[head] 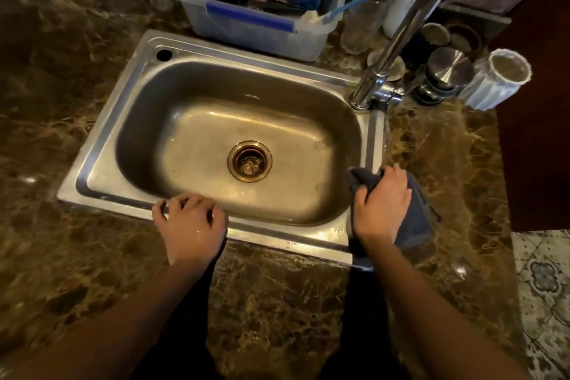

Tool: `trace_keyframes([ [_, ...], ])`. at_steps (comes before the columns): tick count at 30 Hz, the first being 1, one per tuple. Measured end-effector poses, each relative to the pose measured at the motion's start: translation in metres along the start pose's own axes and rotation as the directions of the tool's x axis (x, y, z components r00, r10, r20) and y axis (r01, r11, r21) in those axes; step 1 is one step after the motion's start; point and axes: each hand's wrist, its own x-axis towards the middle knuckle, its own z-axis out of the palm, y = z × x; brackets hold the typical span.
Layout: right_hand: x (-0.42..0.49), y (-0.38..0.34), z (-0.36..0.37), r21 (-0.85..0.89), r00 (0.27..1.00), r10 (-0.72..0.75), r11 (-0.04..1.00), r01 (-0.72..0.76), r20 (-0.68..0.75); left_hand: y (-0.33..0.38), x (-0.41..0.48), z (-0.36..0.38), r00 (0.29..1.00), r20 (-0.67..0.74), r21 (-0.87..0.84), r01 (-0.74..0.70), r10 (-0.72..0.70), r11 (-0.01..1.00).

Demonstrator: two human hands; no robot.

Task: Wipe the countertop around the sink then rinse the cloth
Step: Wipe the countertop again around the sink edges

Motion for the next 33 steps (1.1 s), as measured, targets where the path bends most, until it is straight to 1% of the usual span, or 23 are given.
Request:
trace_keyframes([
  [4,0.069,-0.019,0.008,-0.003,1.000,-0.020,1.000,0.020,-0.013,0.002,-0.001,-0.002,1.000,0.003,0.023,0.012,-0.012,1.000],
  [7,0.108,-0.027,0.011,-0.023,1.000,-0.022,1.000,0.022,-0.017,0.005,-0.001,-0.001,0.999,-0.027,0.021,0.025,-0.025,0.999],
  [10,0.122,-0.030,0.012,-0.041,0.999,-0.020,0.999,0.019,-0.035,0.006,-0.001,-0.001,0.999,-0.043,-0.005,0.028,-0.029,1.000],
  [13,0.122,-0.028,0.011,-0.019,0.999,-0.031,0.999,0.030,-0.044,0.008,-0.002,-0.003,0.998,-0.053,-0.030,0.023,-0.024,0.999],
  [16,0.108,-0.023,0.008,0.022,0.999,-0.039,0.999,0.039,-0.033,0.008,-0.002,-0.003,0.999,-0.041,-0.051,0.011,-0.013,0.999],
  [18,0.089,-0.019,0.005,0.015,1.000,-0.018,1.000,0.018,-0.016,0.008,-0.002,-0.004,1.000,-0.021,-0.053,0.012,-0.014,0.999],
  [24,0.006,-0.004,-0.002,-0.001,1.000,0.029,1.000,-0.029,-0.010,0.003,-0.001,-0.001,1.000,-0.025,-0.074,-0.012,0.010,0.997],
  [26,-0.024,-0.001,-0.003,-0.012,0.998,0.063,0.998,-0.063,-0.012,0.002,-0.001,-0.002,0.999,-0.033,-0.079,-0.034,0.031,0.996],
  [28,-0.049,0.000,-0.004,-0.017,0.993,0.115,0.993,-0.115,-0.007,0.000,-0.001,-0.005,0.999,0.010,-0.057,-0.052,0.052,0.997],
  [31,-0.069,-0.004,-0.002,-0.017,0.984,0.175,0.984,-0.175,0.018,-0.007,-0.003,-0.011,0.990,0.069,-0.048,-0.123,0.126,0.991],
  [33,-0.073,-0.010,-0.002,-0.006,0.977,0.209,0.978,-0.209,0.030,-0.016,-0.003,-0.015,0.971,0.093,-0.053,-0.215,0.219,0.975],
])
